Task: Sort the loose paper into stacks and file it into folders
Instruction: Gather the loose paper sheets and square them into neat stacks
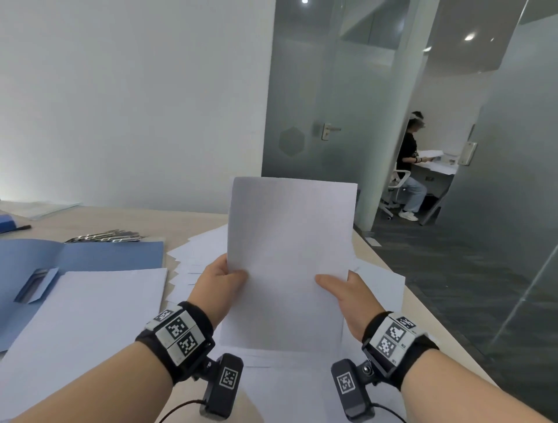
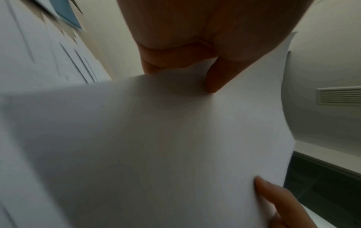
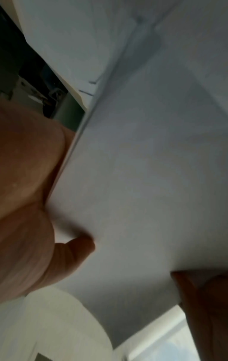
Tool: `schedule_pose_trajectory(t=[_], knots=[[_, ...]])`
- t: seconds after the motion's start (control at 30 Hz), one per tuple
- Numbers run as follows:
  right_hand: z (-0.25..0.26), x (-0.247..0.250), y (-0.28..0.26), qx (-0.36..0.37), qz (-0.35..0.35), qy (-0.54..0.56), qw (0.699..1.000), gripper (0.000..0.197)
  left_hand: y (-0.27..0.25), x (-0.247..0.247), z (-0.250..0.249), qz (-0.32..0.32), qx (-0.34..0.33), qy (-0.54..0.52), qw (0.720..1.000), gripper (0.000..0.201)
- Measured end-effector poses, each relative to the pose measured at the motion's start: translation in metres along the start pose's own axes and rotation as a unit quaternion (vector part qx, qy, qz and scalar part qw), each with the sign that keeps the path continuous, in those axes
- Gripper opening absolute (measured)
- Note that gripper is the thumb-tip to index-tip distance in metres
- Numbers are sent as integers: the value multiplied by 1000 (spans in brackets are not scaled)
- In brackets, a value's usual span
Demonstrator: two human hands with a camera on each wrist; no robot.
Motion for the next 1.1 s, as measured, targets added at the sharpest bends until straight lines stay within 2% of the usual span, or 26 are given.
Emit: schedule_pose_trajectory(t=[0.17,0.27,0.47,0.67,0.8,0.93,1.03,1.1], knots=[[-15,-62,-5,-38,73,-81,993,24,5,70,11,-58,38,38,997,31],[-26,-108,-7,-72,93,-80,990,20,7,121,21,-95,81,84,989,36],[-41,-196,-16,-128,144,-84,978,26,1,226,46,-154,186,89,966,64],[-57,-266,-31,-156,193,-112,962,23,-15,301,54,-184,213,118,952,67],[-60,-296,-33,-140,205,-129,960,20,-19,326,57,-204,221,132,944,65],[-66,-307,-29,-113,188,-146,965,12,-20,332,57,-201,220,130,946,59],[-72,-304,-30,-128,189,-148,962,3,-17,331,54,-200,194,147,949,56],[-72,-295,-31,-150,193,-145,959,8,-16,327,50,-203,159,185,948,55]])
Point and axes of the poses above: each hand's wrist, its own y-axis towards the middle knuckle, its own x-axis out of the back of the hand, z = x × y, the point moved 5 cm from there along y, towards the middle knuckle, and after that the axes turned 8 degrees about -z, right-handed, at the moved point
